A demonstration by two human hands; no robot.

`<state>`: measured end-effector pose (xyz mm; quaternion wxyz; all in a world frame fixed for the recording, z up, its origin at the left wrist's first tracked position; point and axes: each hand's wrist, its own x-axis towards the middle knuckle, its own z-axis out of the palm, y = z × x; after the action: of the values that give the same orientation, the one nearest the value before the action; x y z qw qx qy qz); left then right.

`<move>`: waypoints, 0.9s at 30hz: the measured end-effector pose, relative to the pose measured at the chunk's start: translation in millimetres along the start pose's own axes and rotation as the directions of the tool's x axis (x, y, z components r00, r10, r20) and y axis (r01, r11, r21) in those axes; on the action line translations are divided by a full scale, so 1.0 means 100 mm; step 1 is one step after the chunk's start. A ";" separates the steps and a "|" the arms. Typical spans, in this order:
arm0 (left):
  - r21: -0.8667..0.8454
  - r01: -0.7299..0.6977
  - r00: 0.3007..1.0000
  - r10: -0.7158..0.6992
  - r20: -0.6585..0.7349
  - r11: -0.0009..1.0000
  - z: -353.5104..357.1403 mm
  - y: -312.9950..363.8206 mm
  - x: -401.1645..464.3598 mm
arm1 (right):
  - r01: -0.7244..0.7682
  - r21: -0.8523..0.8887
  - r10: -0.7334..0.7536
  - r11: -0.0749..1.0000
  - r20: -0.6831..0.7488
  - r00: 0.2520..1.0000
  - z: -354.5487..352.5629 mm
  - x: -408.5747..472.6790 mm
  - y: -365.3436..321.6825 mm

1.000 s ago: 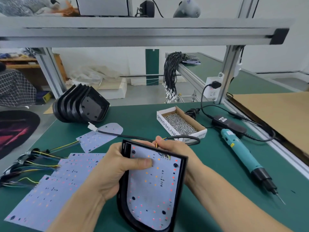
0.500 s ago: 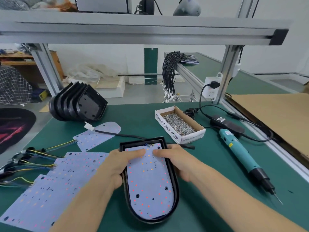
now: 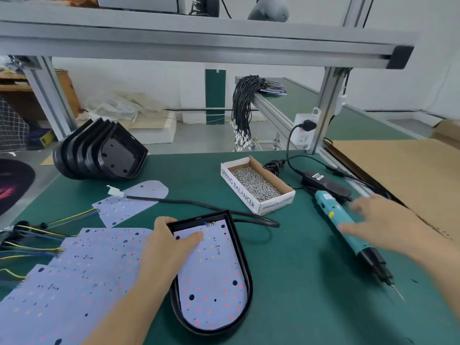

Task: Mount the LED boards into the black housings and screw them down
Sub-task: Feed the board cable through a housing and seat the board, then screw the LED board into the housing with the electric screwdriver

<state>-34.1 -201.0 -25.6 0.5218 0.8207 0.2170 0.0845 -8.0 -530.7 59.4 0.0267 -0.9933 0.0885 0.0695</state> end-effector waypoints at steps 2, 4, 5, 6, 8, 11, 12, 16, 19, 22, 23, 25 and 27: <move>0.013 -0.030 0.999 0.030 -0.011 0.999 0.01 -0.04 -0.01 | -0.100 -0.058 0.109 0.993 0.184 0.977 0.10 0.07 0.30; -0.026 -0.041 0.999 0.040 -0.031 0.999 0.02 -0.07 -0.01 | -0.133 0.134 0.087 0.982 0.304 0.949 0.22 0.08 0.41; -0.062 -0.039 0.999 0.036 -0.040 0.997 0.02 -0.08 -0.01 | -0.131 0.212 0.056 0.968 0.325 0.944 0.26 0.09 0.42; -0.098 -0.030 0.998 0.026 -0.049 0.995 0.03 -0.07 0.00 | -0.117 0.245 0.032 0.962 0.326 0.945 0.30 0.12 0.41; -0.142 -0.022 0.998 0.012 -0.065 0.990 0.06 -0.06 0.02 | -0.106 0.242 0.030 0.964 0.300 0.953 0.35 0.16 0.38; -0.155 -0.034 0.996 0.021 -0.087 0.987 0.11 -0.04 0.04 | -0.137 0.294 0.063 0.946 0.245 0.967 0.39 0.21 0.37; -0.157 -0.035 0.996 0.021 -0.088 0.987 0.10 -0.05 0.04 | -0.177 0.423 0.064 0.889 0.268 0.961 0.40 0.21 0.39; -0.148 -0.054 0.995 0.041 -0.086 0.987 0.07 -0.11 0.06 | -0.317 0.835 -0.035 0.450 0.371 0.928 0.39 0.14 0.56; -0.120 -0.069 0.995 0.060 -0.078 0.990 0.04 -0.10 0.06 | -0.169 0.964 -0.160 0.207 0.204 0.966 0.39 0.02 0.61; -0.023 -0.133 0.982 0.129 -0.136 0.991 -0.05 -0.03 0.06 | 0.005 0.979 -0.347 -0.205 -0.078 0.935 0.37 -0.08 0.59; 0.009 -0.170 0.973 0.169 -0.158 0.985 -0.08 0.02 0.07 | 0.011 0.960 -0.408 -0.278 -0.128 0.904 0.34 -0.10 0.57; 0.043 -0.258 0.948 0.262 -0.181 0.965 -0.12 0.19 0.10 | -0.001 0.968 -0.489 -0.252 -0.127 0.863 0.24 -0.12 0.46; 0.073 -0.350 0.921 0.358 -0.154 0.934 -0.10 0.40 0.13 | -0.016 0.986 -0.465 -0.168 -0.065 0.883 0.16 -0.11 0.32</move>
<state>-15.4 -201.5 13.5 0.4601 0.8478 0.1094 0.2400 -27.0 -558.8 43.5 0.7814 -0.6049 -0.0758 0.1336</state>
